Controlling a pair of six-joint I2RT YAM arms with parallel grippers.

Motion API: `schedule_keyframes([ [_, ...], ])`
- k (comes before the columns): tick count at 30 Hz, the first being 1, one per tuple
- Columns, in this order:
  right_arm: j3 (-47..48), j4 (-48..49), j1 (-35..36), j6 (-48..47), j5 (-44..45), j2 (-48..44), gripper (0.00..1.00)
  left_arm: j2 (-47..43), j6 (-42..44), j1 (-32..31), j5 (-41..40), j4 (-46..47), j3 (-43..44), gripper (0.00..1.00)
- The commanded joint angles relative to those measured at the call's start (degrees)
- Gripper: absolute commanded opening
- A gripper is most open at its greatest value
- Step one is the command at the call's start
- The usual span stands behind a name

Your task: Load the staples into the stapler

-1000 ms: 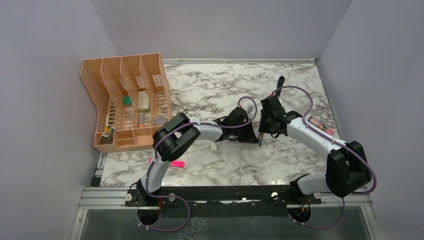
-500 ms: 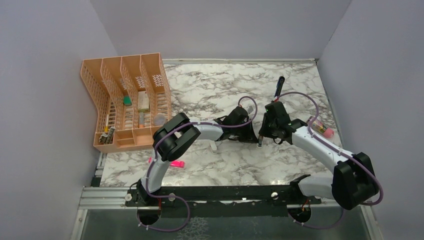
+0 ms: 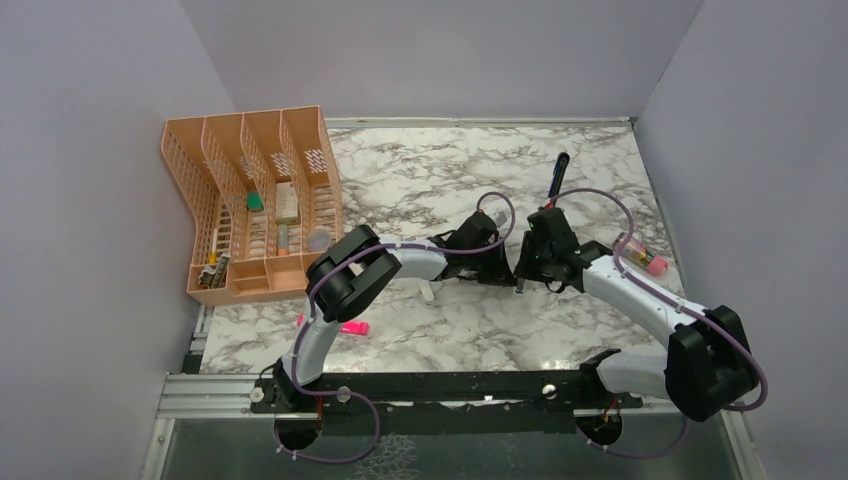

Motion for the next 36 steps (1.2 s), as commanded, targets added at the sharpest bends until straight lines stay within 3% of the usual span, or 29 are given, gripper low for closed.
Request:
schedule_keyframes([
  [1,-3.32,-8.11,1.36,2.60,-6.25,1.21,0.35,4.26,1.67,-0.40,-6.06,-1.47,0.97,0.02],
  [9,-3.57,-8.24,1.37,2.73,-5.57,1.57,0.40,4.23,2.17,-0.41,-5.16,-1.48,1.28,0.03],
  [18,1.91,-11.01,1.37,3.82,-2.26,-3.14,0.51,0.85,2.64,-0.40,-4.30,-1.43,-0.23,0.12],
  [28,3.13,-11.89,1.36,5.46,4.27,-3.70,0.42,-4.70,3.15,-0.40,-5.87,-0.88,-2.77,0.11],
  [36,2.22,-9.24,1.36,4.53,2.70,-0.19,0.34,-7.63,4.37,-0.41,-8.84,-2.50,-3.65,0.09],
])
